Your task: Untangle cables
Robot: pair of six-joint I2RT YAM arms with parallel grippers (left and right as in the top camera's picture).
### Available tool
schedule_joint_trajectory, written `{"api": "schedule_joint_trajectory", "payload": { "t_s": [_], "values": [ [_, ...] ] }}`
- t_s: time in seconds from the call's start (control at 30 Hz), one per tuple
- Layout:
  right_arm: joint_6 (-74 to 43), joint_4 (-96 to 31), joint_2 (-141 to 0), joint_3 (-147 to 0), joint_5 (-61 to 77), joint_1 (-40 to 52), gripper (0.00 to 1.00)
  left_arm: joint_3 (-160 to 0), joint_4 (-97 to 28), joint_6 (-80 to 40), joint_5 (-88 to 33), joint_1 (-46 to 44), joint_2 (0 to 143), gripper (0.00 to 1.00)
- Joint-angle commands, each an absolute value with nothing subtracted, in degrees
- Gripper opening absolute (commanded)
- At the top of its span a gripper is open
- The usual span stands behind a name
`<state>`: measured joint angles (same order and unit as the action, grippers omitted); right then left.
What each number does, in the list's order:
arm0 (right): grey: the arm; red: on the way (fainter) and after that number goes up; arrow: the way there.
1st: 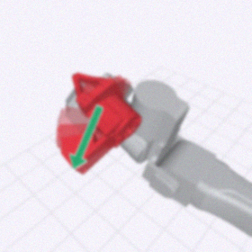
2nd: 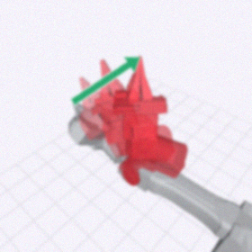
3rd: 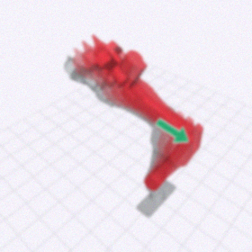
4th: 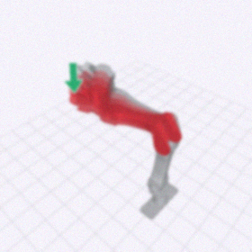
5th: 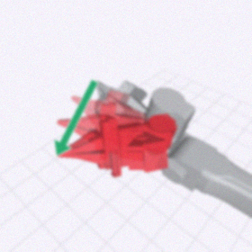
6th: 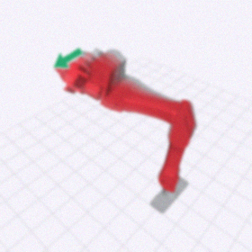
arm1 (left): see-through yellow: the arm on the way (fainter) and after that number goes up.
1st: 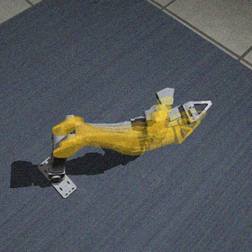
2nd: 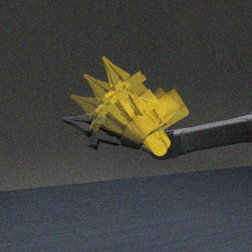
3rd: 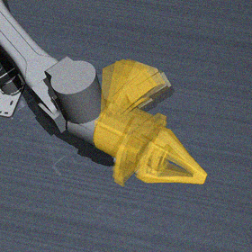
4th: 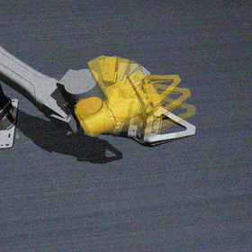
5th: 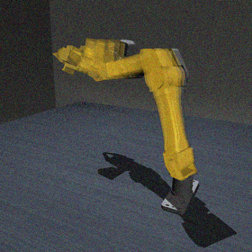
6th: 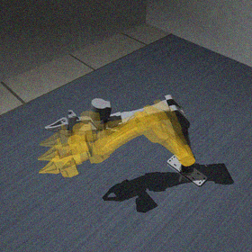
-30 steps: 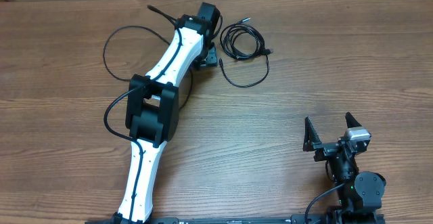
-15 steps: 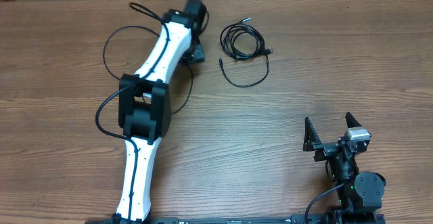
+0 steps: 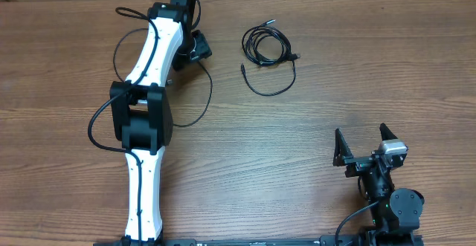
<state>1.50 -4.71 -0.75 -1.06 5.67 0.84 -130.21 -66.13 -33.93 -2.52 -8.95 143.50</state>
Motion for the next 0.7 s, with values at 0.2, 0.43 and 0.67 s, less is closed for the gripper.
{"api": "schedule_joint_trajectory", "payload": {
  "t_s": [0.2,0.43,0.67],
  "values": [
    [1.8,-4.4,-0.6,-0.5,5.4,0.7,1.00,-125.6,-64.0,-33.0,-1.4,-9.5,144.1,0.62],
    [1.8,-4.4,-0.6,-0.5,5.4,0.7,1.00,-119.4,-63.2,-32.3,2.0,-10.5,144.1,0.66],
    [1.8,-4.4,-0.6,-0.5,5.4,0.7,1.00,-117.1,-62.8,-32.3,1.3,-10.5,144.1,0.63]
  ]
}}
